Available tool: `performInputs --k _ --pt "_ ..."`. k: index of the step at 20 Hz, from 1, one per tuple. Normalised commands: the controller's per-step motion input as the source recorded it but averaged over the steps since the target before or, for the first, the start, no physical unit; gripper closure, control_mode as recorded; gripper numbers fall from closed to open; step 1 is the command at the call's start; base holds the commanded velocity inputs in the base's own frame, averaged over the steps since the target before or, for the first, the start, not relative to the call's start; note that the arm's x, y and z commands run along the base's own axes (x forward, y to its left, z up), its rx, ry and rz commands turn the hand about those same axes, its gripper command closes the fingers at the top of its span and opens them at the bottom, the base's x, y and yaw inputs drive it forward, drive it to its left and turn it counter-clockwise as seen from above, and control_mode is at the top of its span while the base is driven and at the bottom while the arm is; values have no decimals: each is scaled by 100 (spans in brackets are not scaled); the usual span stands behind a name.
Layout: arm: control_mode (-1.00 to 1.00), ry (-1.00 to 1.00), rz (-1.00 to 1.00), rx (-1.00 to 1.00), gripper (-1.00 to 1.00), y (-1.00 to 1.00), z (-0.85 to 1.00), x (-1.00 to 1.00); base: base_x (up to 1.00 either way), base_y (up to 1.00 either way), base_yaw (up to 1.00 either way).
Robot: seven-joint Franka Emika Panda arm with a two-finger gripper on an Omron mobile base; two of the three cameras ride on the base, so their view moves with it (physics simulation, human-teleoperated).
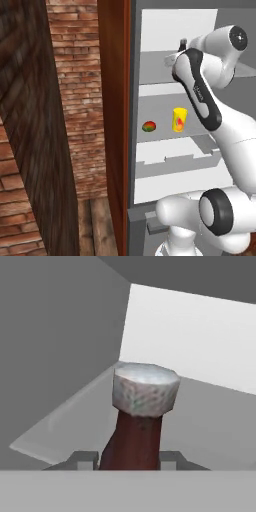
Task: Place the ketchup and mustard from the counter to the top shelf of the fridge. If the existing items in the fridge are on the top shelf, move them to other shelves.
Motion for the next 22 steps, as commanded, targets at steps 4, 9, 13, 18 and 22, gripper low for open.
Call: performInputs --k 4,9,13,18,22 --pt "-100 0 -19 26 100 -20 -19 47 0 0 0" --pt "-100 0 -7 6 100 -20 -10 52 0 0 0" --pt "-100 0 -1 0 100 -18 -10 66 0 0 0" --pt "-100 4 0 -2 100 -8 -12 68 0 0 0" --pt "-100 9 0 -6 100 -11 -20 50 0 0 0"
